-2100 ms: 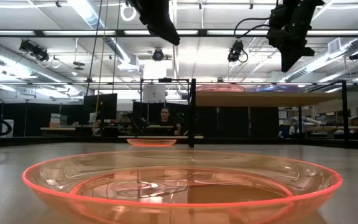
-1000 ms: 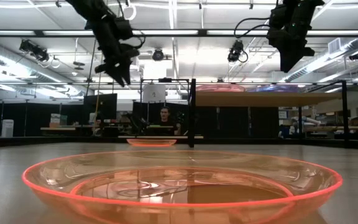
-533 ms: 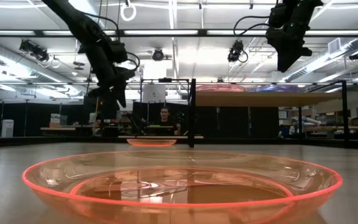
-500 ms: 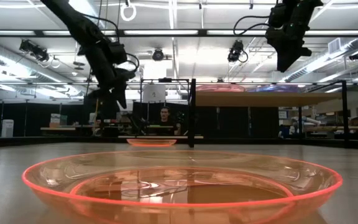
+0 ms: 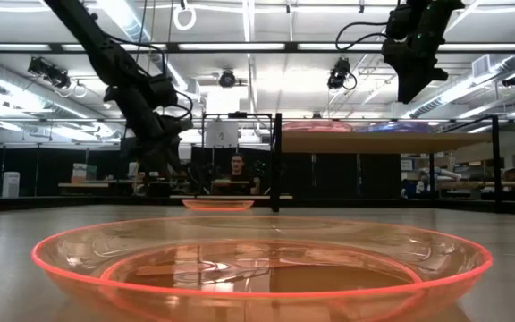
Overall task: Place and stack plates onto a shelf
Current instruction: Stack the top orange plate on top of the pink plate on the shelf
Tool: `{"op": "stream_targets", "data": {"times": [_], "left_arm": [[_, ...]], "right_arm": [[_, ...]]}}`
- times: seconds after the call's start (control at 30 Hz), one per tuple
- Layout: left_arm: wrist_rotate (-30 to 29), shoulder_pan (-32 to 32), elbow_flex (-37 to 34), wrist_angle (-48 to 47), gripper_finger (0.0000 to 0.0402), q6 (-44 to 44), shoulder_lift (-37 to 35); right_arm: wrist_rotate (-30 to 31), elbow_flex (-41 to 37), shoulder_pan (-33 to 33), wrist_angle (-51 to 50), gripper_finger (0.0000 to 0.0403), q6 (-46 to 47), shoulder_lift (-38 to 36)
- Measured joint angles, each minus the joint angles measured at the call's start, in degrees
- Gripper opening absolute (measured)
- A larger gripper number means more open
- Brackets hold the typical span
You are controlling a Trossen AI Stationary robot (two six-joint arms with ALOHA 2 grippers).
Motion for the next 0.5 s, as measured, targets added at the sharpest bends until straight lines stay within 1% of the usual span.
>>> {"op": "stream_targets", "data": {"times": [0.23, 0.5], "left_arm": [[0.0, -1.4, -1.4, 3.9, 0.0144, -3.0, 1.2], [-0.2, -4.0, -1.4, 8.6, 0.0144, -6.2, 7.0]], "right_arm": [[-0.3, 0.0, 0.0, 0.0, 0.0098, 1.8, 0.0], [-0.3, 0.0, 0.0, 0.0, 0.0098, 1.8, 0.0]]}}
